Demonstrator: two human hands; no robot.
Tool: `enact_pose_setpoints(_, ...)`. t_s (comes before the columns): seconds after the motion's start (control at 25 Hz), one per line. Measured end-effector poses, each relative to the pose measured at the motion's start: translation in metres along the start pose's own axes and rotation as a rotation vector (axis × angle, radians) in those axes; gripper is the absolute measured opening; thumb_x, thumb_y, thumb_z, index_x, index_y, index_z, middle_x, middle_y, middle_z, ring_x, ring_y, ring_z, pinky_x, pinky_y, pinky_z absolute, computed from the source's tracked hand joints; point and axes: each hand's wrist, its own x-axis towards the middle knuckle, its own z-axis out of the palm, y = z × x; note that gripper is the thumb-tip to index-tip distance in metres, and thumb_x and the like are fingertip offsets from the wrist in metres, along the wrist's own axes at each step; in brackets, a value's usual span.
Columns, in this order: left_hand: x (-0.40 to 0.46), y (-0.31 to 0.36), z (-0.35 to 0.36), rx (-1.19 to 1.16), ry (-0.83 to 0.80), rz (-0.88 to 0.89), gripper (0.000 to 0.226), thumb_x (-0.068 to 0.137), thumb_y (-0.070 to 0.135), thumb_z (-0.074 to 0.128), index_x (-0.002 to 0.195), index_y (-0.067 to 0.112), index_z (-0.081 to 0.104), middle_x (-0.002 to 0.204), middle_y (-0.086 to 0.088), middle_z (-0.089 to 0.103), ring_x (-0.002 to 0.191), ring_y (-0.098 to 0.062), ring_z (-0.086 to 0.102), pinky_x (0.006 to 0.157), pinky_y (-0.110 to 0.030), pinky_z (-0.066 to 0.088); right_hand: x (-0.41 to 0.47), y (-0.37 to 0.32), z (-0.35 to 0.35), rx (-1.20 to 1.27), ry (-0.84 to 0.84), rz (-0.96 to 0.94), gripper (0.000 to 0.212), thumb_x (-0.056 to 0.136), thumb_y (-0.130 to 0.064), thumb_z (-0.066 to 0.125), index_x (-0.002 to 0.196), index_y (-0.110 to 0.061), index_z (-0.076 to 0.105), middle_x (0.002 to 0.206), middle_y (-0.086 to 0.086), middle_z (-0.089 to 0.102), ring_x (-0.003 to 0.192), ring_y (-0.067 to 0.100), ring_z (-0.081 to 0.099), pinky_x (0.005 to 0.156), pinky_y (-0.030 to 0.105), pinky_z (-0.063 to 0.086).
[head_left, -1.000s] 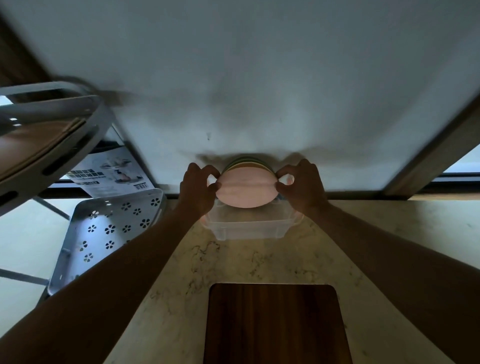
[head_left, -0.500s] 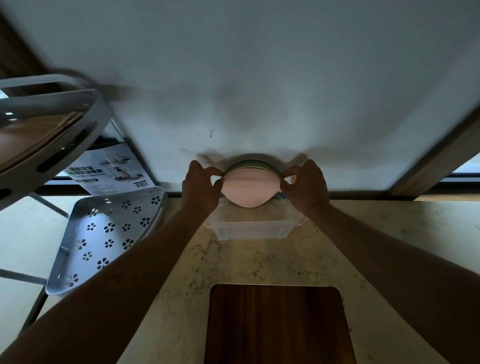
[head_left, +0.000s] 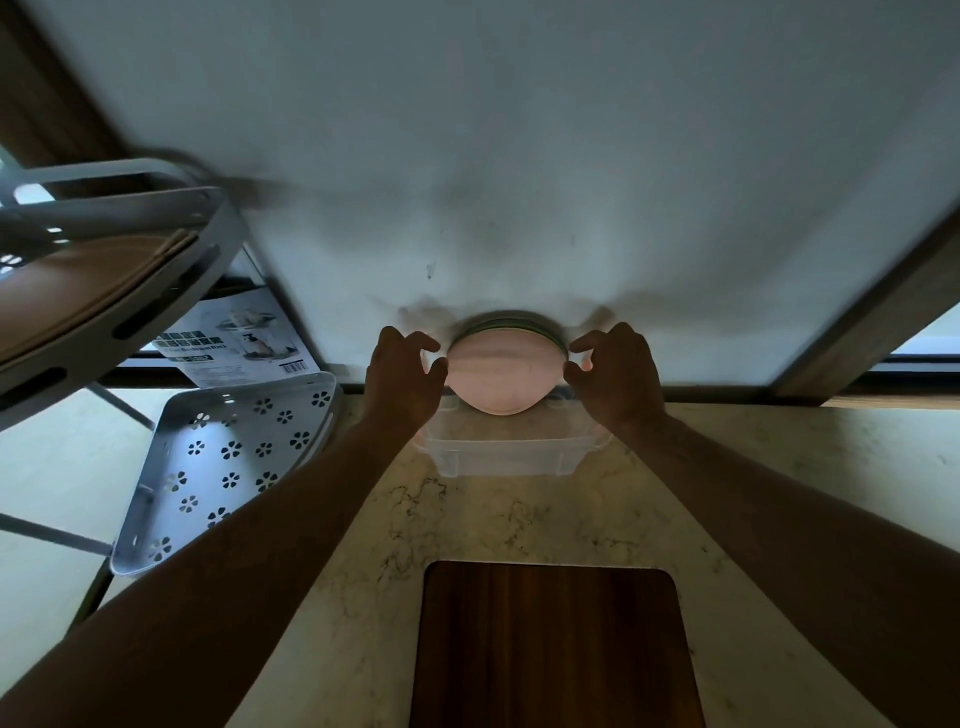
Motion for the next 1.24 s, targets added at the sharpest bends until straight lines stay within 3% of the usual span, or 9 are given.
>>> enact_pose_setpoints(0.24, -0.024, 0.012, -0.037, 0.02, -0.02, 0.009, 0.019, 0.09, 0.021, 0.061, 0.107, 0.014, 0.064, 0.106, -0.009, 0.053, 0.076, -0.014, 0.055, 0.074, -0.027, 0.043, -0.021, -0.029, -0.034, -0.007, -0.046, -0.047, 0.033, 0.085, -0.027, 0.066, 0.114, -0.012, 0.067, 0.109, 0.016, 0.062, 0.105, 0.034, 0.056, 0.091, 0.045, 0.047)
enact_pose_setpoints(0.52, -0.074, 0.034, -0.111, 0.012, -0.039, 0.023, 0.029, 0.088, 0.017, 0.061, 0.117, 0.016, 0.061, 0.114, -0.01, 0.059, 0.088, -0.017, 0.06, 0.079, -0.029, 0.048, -0.07, -0.084, -0.065, 0.149, -0.298, -0.117, 0.056, 0.091, -0.039, 0.064, 0.134, -0.007, 0.052, 0.129, 0.014, 0.064, 0.117, 0.027, 0.06, 0.096, 0.03, 0.043)
enact_pose_setpoints(0.6, -0.091, 0.042, -0.137, 0.004, -0.007, 0.046, 0.03, 0.087, 0.015, 0.062, 0.117, 0.015, 0.061, 0.115, -0.011, 0.06, 0.085, -0.016, 0.058, 0.079, -0.031, 0.048, -0.086, -0.104, -0.075, 0.159, -0.312, -0.137, 0.057, 0.092, -0.041, 0.062, 0.136, -0.008, 0.05, 0.131, 0.012, 0.063, 0.118, 0.026, 0.059, 0.093, 0.026, 0.039)
enact_pose_setpoints(0.8, -0.13, 0.049, -0.196, 0.006, 0.019, 0.028, 0.03, 0.087, 0.017, 0.062, 0.117, 0.015, 0.062, 0.118, -0.01, 0.062, 0.103, -0.024, 0.061, 0.09, -0.038, 0.05, -0.118, -0.153, -0.092, 0.122, -0.279, -0.22, 0.05, 0.091, -0.046, 0.059, 0.127, -0.011, 0.059, 0.125, 0.008, 0.066, 0.117, 0.026, 0.058, 0.098, 0.035, 0.043)
enact_pose_setpoints(0.96, -0.158, 0.037, -0.243, 0.017, 0.067, 0.002, 0.029, 0.084, 0.015, 0.06, 0.113, 0.014, 0.064, 0.113, -0.012, 0.067, 0.097, -0.028, 0.065, 0.083, -0.039, 0.054, -0.139, -0.194, -0.101, 0.178, -0.323, -0.258, 0.052, 0.09, -0.044, 0.059, 0.129, -0.01, 0.057, 0.125, 0.009, 0.066, 0.116, 0.026, 0.058, 0.089, 0.031, 0.041)
enact_pose_setpoints(1.04, -0.169, 0.03, -0.265, 0.029, 0.104, -0.008, 0.029, 0.083, 0.014, 0.059, 0.111, 0.013, 0.065, 0.109, -0.012, 0.069, 0.093, -0.027, 0.066, 0.08, -0.038, 0.055, -0.147, -0.217, -0.104, 0.178, -0.318, -0.295, 0.039, 0.091, -0.043, 0.057, 0.114, -0.012, 0.065, 0.112, 0.007, 0.07, 0.107, 0.026, 0.061, 0.081, 0.027, 0.038)
enact_pose_setpoints(1.08, -0.172, 0.027, -0.275, 0.046, 0.13, -0.004, 0.028, 0.082, 0.013, 0.058, 0.109, 0.012, 0.066, 0.106, -0.012, 0.071, 0.091, -0.027, 0.066, 0.079, -0.037, 0.055, -0.15, -0.227, -0.105, 0.164, -0.309, -0.308, 0.026, 0.09, -0.043, 0.055, 0.09, -0.019, 0.066, 0.092, 0.001, 0.069, 0.095, 0.025, 0.06, 0.076, 0.026, 0.034)
enact_pose_setpoints(1.16, -0.175, 0.019, -0.293, 0.057, 0.177, 0.003, 0.027, 0.082, 0.013, 0.058, 0.107, 0.01, 0.067, 0.102, -0.013, 0.072, 0.088, -0.028, 0.067, 0.077, -0.038, 0.055, -0.155, -0.249, -0.105, 0.167, -0.302, -0.331, 0.04, 0.09, -0.039, 0.054, 0.055, -0.026, 0.039, 0.058, -0.006, 0.044, 0.068, 0.019, 0.048, 0.068, 0.028, 0.03)
enact_pose_setpoints(1.24, -0.175, 0.013, -0.31, 0.073, 0.216, 0.029, 0.023, 0.082, 0.012, 0.062, 0.104, 0.009, 0.067, 0.099, -0.012, 0.071, 0.085, -0.028, 0.067, 0.075, -0.038, 0.055, -0.157, -0.267, -0.101, 0.242, -0.278, -0.311, 0.046, 0.088, -0.033, 0.056, 0.049, -0.015, 0.041, 0.05, 0.002, 0.045, 0.052, 0.019, 0.047, 0.062, 0.033, 0.035)
